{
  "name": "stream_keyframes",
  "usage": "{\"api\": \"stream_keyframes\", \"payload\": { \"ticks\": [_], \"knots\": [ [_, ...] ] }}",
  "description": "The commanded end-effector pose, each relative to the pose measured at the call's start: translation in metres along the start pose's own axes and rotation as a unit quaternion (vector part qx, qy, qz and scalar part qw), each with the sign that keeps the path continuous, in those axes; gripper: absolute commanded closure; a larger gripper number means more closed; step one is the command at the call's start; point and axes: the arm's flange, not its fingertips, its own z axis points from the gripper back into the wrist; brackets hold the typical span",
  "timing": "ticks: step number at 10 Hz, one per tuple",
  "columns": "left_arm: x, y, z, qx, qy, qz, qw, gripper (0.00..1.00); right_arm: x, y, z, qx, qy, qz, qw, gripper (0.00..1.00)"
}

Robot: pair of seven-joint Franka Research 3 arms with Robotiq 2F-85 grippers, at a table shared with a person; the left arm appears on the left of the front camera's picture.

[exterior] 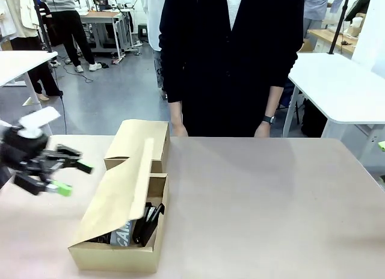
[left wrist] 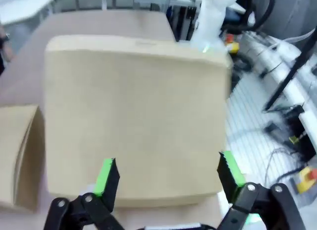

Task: Place items inside the box.
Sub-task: Close the lid of the Mailer Box closest to the robot.

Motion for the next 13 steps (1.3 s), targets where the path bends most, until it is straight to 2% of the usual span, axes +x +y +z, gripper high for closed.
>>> {"api": "stream_keyframes", "payload": {
  "ticks": [1,2,4,5,6,7,8,13],
  "knots": [
    [-0.005,-0.066,0.01,0.016,-0.057,0.185,0.981,0.0,-0.002,0.0,0.003,-0.002,0.004,0.007,1.0,0.0],
    [-0.006,-0.06,0.031,0.034,-0.119,0.27,0.955,0.0,-0.002,0.0,0.003,-0.002,0.004,0.007,1.0,0.0],
    [-0.024,-0.033,0.073,-0.038,-0.23,0.445,0.865,0.0,-0.002,0.0,0.003,-0.002,0.004,0.007,1.0,0.0],
    [-0.037,-0.015,0.087,-0.072,-0.259,0.507,0.819,0.0,-0.002,0.0,0.003,-0.002,0.004,0.007,1.0,0.0],
    [-0.046,-0.004,0.095,-0.069,-0.292,0.529,0.794,0.0,-0.002,0.0,0.003,-0.002,0.004,0.007,1.0,0.0],
    [-0.056,0.005,0.108,-0.058,-0.335,0.529,0.777,0.0,-0.002,0.0,0.003,-0.002,0.004,0.007,1.0,0.0],
    [-0.052,-0.026,0.08,-0.064,-0.179,0.443,0.876,0.0,-0.002,0.0,0.003,-0.002,0.004,0.007,1.0,0.0],
    [-0.052,-0.026,0.08,-0.064,-0.179,0.443,0.876,0.0,-0.002,0.0,0.003,-0.002,0.004,0.007,1.0,0.0]
  ]
}}
